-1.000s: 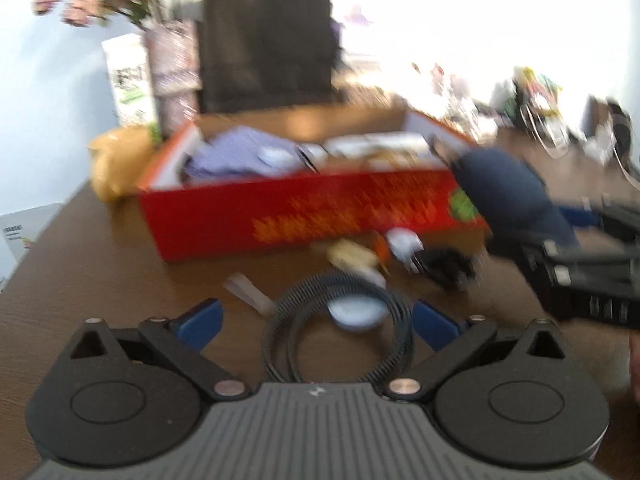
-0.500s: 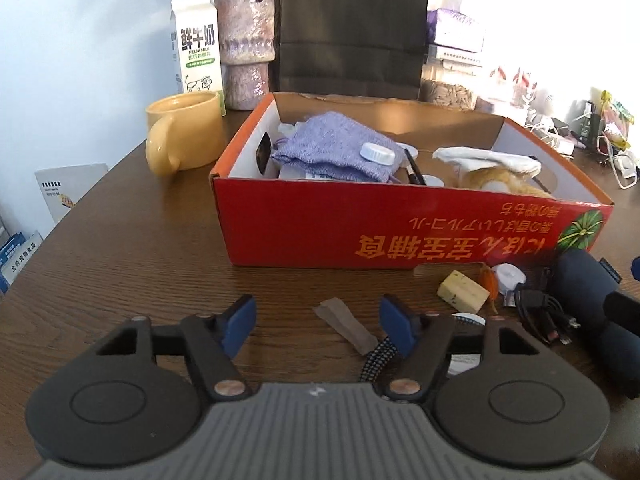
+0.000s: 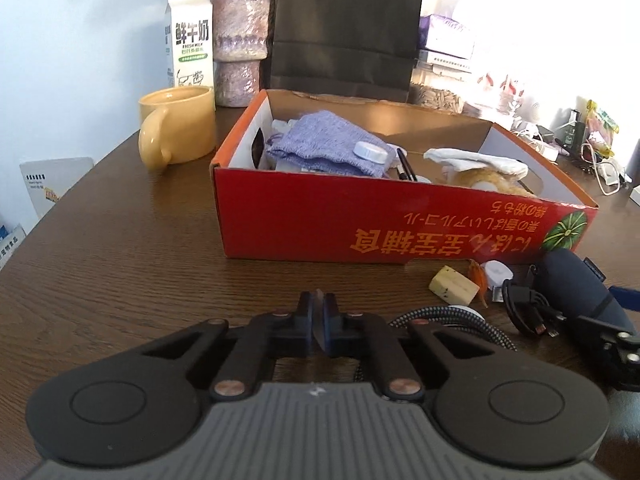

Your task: Organize objects

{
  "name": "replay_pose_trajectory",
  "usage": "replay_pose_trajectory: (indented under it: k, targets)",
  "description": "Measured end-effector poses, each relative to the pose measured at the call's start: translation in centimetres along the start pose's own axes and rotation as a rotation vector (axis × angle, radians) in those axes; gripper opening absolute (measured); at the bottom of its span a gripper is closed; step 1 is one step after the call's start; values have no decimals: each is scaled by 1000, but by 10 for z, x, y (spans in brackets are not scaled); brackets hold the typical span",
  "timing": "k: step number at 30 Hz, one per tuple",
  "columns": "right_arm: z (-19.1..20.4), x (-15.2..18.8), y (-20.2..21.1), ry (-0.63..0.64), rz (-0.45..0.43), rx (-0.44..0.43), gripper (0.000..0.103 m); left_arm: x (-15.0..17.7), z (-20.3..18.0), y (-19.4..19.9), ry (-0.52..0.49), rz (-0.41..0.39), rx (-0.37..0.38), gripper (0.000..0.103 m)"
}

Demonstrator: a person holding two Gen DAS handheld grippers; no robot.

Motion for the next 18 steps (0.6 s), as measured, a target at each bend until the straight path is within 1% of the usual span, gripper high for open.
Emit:
replay_pose_trajectory:
  k: [1,3,7,14,18]
  targets:
    - [-2,1,-2,-14,11,-16,77,0,1,1,2,-2,2,6]
    - [-5,1,-2,-16,12,-19,70,0,3,5,6,-8,9,6]
    - [-1,1,3,13,-11,-17,64,-2,7,14,16,-26,23,6]
    - [5,-7,21,39,-81,-14,63,-16,7,37,18,-91,60,6]
    - [10,-23,30,55,-126,-29,63,-31,-1,47,7,-137,89,6]
Point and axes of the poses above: each gripper's, at about its wrist camera, not at the fingertips, and y roughly against the way its jaws point, z to its left, x to its underside, the point moved 4 cm from there along -y, roughly the way its jaws point, and after that the axes turned 10 degrees about -x, right-handed, at the moved point
